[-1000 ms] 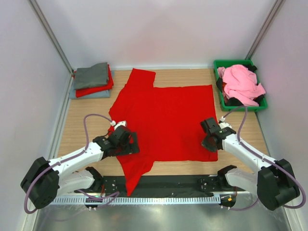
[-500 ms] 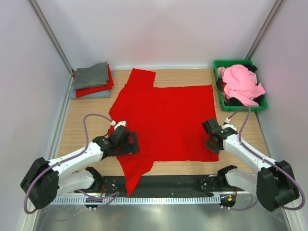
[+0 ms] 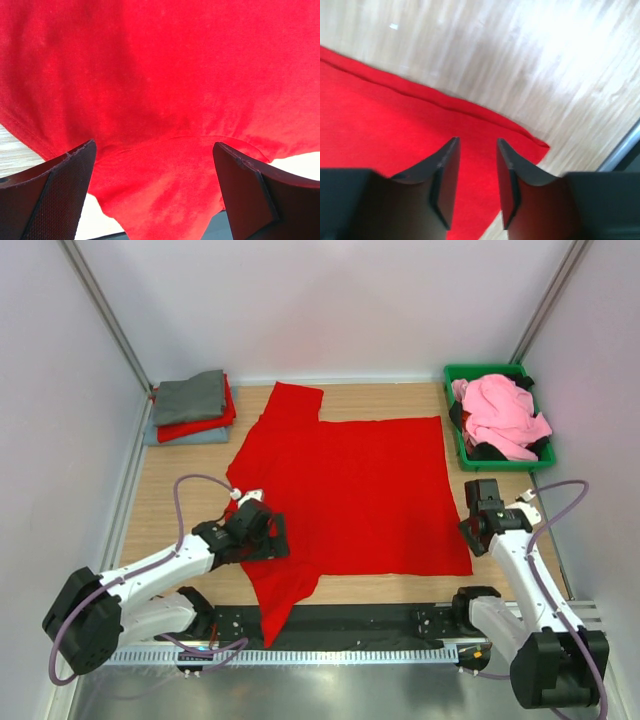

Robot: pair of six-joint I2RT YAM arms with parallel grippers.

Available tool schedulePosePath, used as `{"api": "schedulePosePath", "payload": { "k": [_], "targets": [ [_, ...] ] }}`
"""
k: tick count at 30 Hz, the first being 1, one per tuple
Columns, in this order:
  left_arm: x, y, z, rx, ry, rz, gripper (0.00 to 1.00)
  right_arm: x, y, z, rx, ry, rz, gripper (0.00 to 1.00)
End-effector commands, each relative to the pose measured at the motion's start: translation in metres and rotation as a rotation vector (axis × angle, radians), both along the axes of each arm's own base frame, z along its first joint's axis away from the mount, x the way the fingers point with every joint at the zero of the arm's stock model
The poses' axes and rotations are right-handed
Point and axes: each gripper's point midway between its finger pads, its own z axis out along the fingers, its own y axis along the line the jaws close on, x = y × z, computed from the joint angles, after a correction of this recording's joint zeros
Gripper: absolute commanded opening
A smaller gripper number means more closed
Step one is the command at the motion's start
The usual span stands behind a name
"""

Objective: Fold and stack the t-shirts
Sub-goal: Flatten the tshirt out

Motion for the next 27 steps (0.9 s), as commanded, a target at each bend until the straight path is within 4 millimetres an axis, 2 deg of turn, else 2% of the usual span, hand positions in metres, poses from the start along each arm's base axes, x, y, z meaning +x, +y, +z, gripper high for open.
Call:
{"api": "schedulePosePath", "payload": {
  "k": [1,4,6,8,10,11,12,16,17,18,19,20,21,23,24,26,27],
  "targets": [
    [0.012,-0.004,0.019,-0.012,-0.051,0.002,1.0,0.024,-0.002,0.035,-0.007,-0.106,0.003,0.44],
    [0.01,-0.001,0.028,-0.013,-0.06,0.007,1.0,0.03,-0.001,0.052,-0.019,-0.127,0.059,0.53],
    [0.01,0.0,0.04,-0.033,-0.082,0.014,1.0,0.04,0.008,0.065,-0.003,-0.177,0.154,0.54],
    [0.005,0.004,0.045,-0.048,-0.086,0.023,1.0,0.048,0.033,0.07,0.097,-0.229,0.27,0.58],
    [0.001,0.003,0.046,-0.079,-0.078,0.041,1.0,0.065,0.061,0.084,0.177,-0.36,0.412,0.63],
    [-0.002,0.004,0.046,-0.089,-0.077,0.048,1.0,0.063,0.091,0.083,0.278,-0.384,0.521,0.65],
    [-0.003,0.005,0.045,-0.096,-0.072,0.063,1.0,0.071,0.104,0.09,0.298,-0.433,0.573,0.67],
    [-0.008,0.011,0.033,-0.086,-0.049,0.097,1.0,0.065,0.171,0.09,0.318,-0.373,0.822,0.69],
    [-0.01,0.012,0.028,-0.082,-0.036,0.104,1.0,0.067,0.188,0.085,0.32,-0.327,0.869,0.69],
    [-0.012,0.012,0.026,-0.081,-0.029,0.107,0.99,0.053,0.22,0.085,0.316,-0.309,0.99,0.68],
    [-0.013,0.012,0.025,-0.088,-0.021,0.12,0.99,0.047,0.236,0.079,0.313,-0.275,1.037,0.68],
    [-0.015,0.013,0.022,-0.089,-0.012,0.123,0.98,0.039,0.256,0.083,0.313,-0.269,1.1,0.67],
    [-0.016,0.013,0.021,-0.09,-0.005,0.127,0.97,0.018,0.281,0.068,0.302,-0.21,1.195,0.66],
    [-0.017,0.014,0.019,-0.091,-0.001,0.139,0.96,0.002,0.302,0.056,0.297,-0.185,1.228,0.62],
    [-0.017,0.014,0.018,-0.09,0.002,0.142,0.96,-0.016,0.323,0.047,0.324,-0.178,1.289,0.59],
    [-0.017,0.015,0.017,-0.087,0.004,0.15,0.96,-0.037,0.342,0.032,0.393,-0.164,1.304,0.57],
    [-0.017,0.016,0.016,-0.082,0.0,0.152,0.96,-0.045,0.358,0.028,0.426,-0.183,1.331,0.57]
  ]
}}
